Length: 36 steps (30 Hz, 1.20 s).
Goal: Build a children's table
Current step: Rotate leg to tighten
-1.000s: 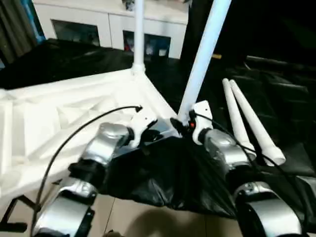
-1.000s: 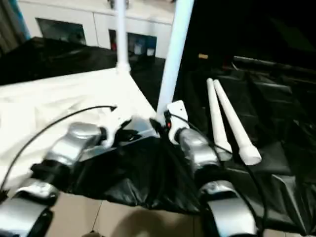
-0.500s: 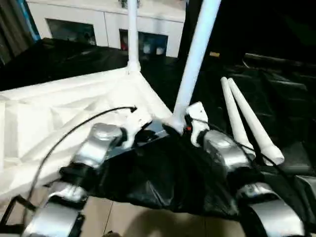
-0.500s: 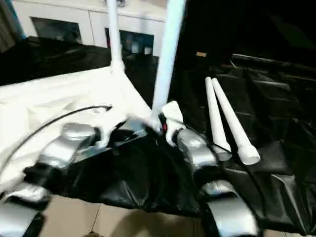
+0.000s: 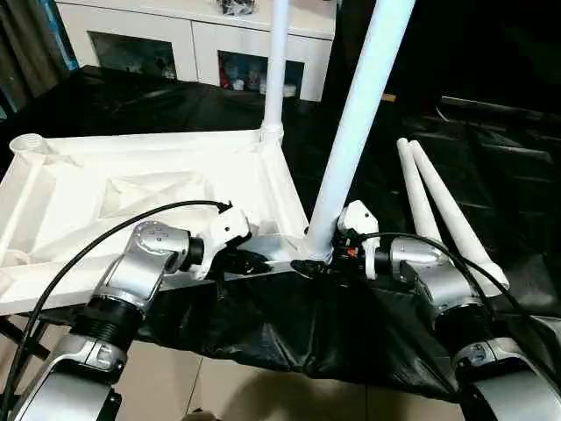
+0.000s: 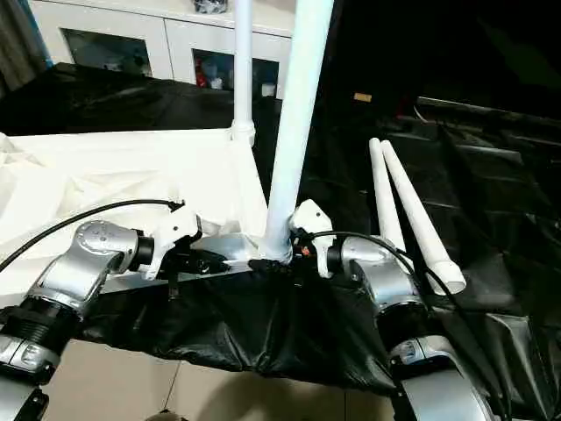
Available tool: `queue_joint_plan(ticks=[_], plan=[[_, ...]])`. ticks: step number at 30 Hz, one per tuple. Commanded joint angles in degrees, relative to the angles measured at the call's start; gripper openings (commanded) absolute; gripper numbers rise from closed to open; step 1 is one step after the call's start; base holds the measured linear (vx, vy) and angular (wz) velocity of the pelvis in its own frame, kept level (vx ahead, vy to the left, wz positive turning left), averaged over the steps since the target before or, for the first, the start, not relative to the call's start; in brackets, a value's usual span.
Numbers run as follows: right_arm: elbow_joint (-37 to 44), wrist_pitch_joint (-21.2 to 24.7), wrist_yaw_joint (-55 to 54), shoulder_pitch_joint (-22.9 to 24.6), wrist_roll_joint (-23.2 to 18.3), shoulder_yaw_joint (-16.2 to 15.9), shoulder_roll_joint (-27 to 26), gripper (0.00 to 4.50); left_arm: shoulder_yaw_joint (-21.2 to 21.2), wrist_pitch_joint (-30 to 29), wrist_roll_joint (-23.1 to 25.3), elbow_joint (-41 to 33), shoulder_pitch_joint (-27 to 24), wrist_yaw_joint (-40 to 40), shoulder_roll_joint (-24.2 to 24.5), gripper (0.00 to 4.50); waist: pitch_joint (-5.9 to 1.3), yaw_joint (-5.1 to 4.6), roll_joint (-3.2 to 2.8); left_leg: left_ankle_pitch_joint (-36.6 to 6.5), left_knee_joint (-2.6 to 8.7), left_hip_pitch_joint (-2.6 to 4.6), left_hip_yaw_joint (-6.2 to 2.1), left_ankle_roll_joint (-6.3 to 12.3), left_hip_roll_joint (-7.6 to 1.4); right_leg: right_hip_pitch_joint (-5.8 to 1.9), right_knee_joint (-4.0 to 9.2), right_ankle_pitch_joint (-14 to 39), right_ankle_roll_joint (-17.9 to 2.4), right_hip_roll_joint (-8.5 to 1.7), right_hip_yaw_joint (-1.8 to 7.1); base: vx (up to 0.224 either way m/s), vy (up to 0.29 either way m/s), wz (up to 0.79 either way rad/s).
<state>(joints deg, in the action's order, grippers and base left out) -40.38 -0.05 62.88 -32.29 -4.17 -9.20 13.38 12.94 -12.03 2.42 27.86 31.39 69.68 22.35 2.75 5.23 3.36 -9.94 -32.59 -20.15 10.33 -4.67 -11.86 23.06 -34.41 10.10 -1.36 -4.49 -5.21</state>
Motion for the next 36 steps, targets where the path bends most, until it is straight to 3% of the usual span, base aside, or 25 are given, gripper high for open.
queue_joint_plan(ticks=[1,2,4,8,9,10,12,13,16,21,25,26,27,29,30,31,34,35,36], plan=[[3.04,0.96,5.00,1.19,-1.04,-4.46,-2.43,3.80,1.15,1.20,-1.61,-1.47,0.65,-1.70,-2.57,0.00,-3.39,-0.03,0.25,-11.17,3.52,0.32,-0.20,2.25,-1.90,-3.00,3.57,10.95,-11.89,-4.08,3.32,0.000,0.000,0.00],[3.13,1.08,5.00,1.30,-1.07,-4.41,-2.47,3.75,1.08,1.10,-1.57,-1.47,0.62,-1.85,-2.65,0.00,-3.35,0.11,-0.01,-11.00,3.53,0.37,-0.23,2.41,-1.92,-2.95,3.56,11.25,-11.76,-4.13,3.33,0.000,0.000,0.00],[3.89,2.09,4.99,1.92,-1.43,-4.25,-2.58,3.52,0.78,0.30,-1.52,-1.74,0.36,-2.67,-3.02,0.00,-3.31,0.07,0.43,-10.95,3.50,0.30,-0.20,2.57,-1.88,-2.93,3.62,12.11,-11.52,-4.13,3.29,0.000,0.000,0.00],[2.53,2.52,0.61,1.39,-0.95,-2.81,-4.14,3.24,0.16,-1.34,-1.43,-2.19,-0.11,-4.71,-3.62,0.00,-3.23,0.09,0.27,-11.56,3.58,0.36,-0.26,2.20,-1.91,-2.77,3.89,14.52,-10.71,-4.26,3.31,0.000,0.000,0.00],[0.12,1.79,-4.96,0.33,0.58,-1.76,-5.30,3.16,-0.27,-2.64,-1.23,-2.14,-0.02,-6.35,-4.07,0.00,-3.24,0.00,-0.26,-11.72,3.69,0.37,-0.37,1.38,-1.91,-2.71,3.85,14.64,-10.69,-4.35,3.37,0.000,0.000,0.00],[0.12,1.79,-4.96,0.33,0.58,-1.76,-5.30,3.10,-0.27,-2.64,-1.23,-2.14,-0.02,-6.35,-4.07,0.00,-3.23,-0.20,-0.13,-11.86,3.73,0.35,-0.35,1.10,-1.87,-2.68,3.92,14.76,-10.71,-4.28,3.37,0.000,0.000,0.00],[-4.21,1.12,-15.39,-1.52,2.95,0.08,-7.12,2.95,-0.88,-4.32,-0.21,-1.29,0.77,-10.26,-5.23,0.00,-3.21,-0.32,-0.42,-12.30,3.76,0.45,-0.41,0.31,-1.83,-2.61,3.91,15.53,-10.68,-4.29,3.33,0.000,0.000,0.00],[-5.49,1.25,-19.29,-2.04,3.35,0.92,-7.84,2.80,-1.27,-4.96,0.24,-0.50,1.39,-12.52,-6.22,0.00,-3.18,-0.72,-0.25,-13.07,3.84,0.34,-0.49,-0.42,-1.69,-2.76,4.12,17.22,-10.04,-4.19,3.26,0.000,0.000,0.00],[-8.40,1.70,-28.77,-3.32,3.22,3.58,-10.18,2.75,-2.69,-6.94,0.84,2.11,3.46,-19.30,-9.83,0.00,-3.22,-0.60,-0.23,-13.54,3.71,0.66,-0.44,-0.61,-1.63,-2.55,4.40,18.42,-9.51,-4.24,3.33,0.000,0.000,0.00],[-14.49,2.86,-43.69,-6.47,3.21,6.82,-13.87,2.72,-3.69,-7.29,1.23,6.35,6.34,-28.54,-16.67,0.00,-3.56,-0.19,-0.34,-10.40,3.41,0.63,-0.12,0.38,-1.50,-2.58,3.73,11.70,-10.29,-3.92,3.39,0.000,0.000,0.00],[-15.46,2.08,-45.45,-7.02,3.86,6.86,-14.67,2.72,-2.71,-6.60,1.73,6.48,6.35,-28.96,-17.50,0.00,-3.66,-0.04,-0.34,-9.10,3.34,0.20,-0.05,1.76,-1.39,-2.93,3.46,9.63,-10.21,-4.04,3.39,0.000,0.000,0.00],[-16.22,1.38,-45.51,-7.45,3.77,7.33,-14.94,3.26,-2.12,-6.08,2.34,6.25,6.11,-28.66,-17.32,0.00,-3.61,-0.08,-0.34,-9.36,3.32,0.21,0.00,1.98,-1.37,-2.85,3.58,10.09,-10.14,-4.07,3.40,0.000,0.000,0.00],[-16.78,1.08,-45.38,-7.80,3.35,7.93,-15.05,3.40,-1.84,-5.68,2.57,6.25,5.96,-28.47,-17.09,0.00,-3.52,-0.04,-0.69,-10.26,3.41,0.25,-0.07,1.87,-1.38,-2.83,3.79,11.61,-9.84,-4.11,3.37,0.000,0.000,0.00],[-16.88,0.52,-44.15,-8.14,2.69,8.57,-14.92,3.43,-1.48,-4.95,2.72,6.15,5.60,-27.69,-16.29,0.00,-3.42,-0.22,-1.02,-12.28,3.60,0.24,-0.26,1.17,-1.42,-2.84,4.09,14.21,-9.11,-4.11,3.30,0.000,0.000,0.00],[-16.61,0.42,-43.61,-8.18,2.69,8.50,-14.70,3.62,-1.36,-4.44,2.81,6.20,5.48,-27.30,-15.78,0.00,-3.43,-0.34,-0.87,-12.62,3.61,0.23,-0.24,1.13,-1.43,-2.81,4.21,14.50,-8.86,-4.04,3.30,0.000,0.000,0.00],[-16.87,-0.04,-43.89,-8.47,3.27,8.03,-14.63,3.74,-1.39,-4.06,2.86,6.50,5.47,-26.80,-15.40,0.00,-3.40,-0.37,-1.30,-13.40,3.68,0.31,-0.28,0.86,-1.44,-2.72,4.36,14.72,-8.85,-4.00,3.30,0.000,0.000,0.00],[-16.51,-0.89,-43.97,-8.60,4.35,7.04,-14.11,3.85,-1.44,-3.80,3.11,6.88,5.49,-26.48,-14.74,0.00,-3.42,-0.39,-1.27,-13.73,3.66,0.30,-0.30,0.62,-1.43,-2.75,4.25,14.48,-9.23,-4.01,3.30,0.000,0.000,0.00],[-16.00,-1.10,-44.17,-8.52,4.95,6.37,-13.48,3.85,-1.43,-3.65,3.19,7.14,5.55,-26.27,-14.36,0.00,-3.43,-0.30,-1.61,-13.68,3.69,0.32,-0.34,0.42,-1.45,-2.74,4.25,14.06,-9.50,-3.99,3.28,0.000,0.000,0.00],[-15.22,-1.31,-44.46,-8.28,5.80,5.59,-12.56,3.85,-1.43,-3.39,3.48,7.57,5.74,-26.42,-13.90,0.00,-3.44,-0.26,-1.44,-13.47,3.65,0.27,-0.35,0.46,-1.39,-2.83,4.14,13.67,-9.67,-3.97,3.26,0.000,0.000,0.00]])
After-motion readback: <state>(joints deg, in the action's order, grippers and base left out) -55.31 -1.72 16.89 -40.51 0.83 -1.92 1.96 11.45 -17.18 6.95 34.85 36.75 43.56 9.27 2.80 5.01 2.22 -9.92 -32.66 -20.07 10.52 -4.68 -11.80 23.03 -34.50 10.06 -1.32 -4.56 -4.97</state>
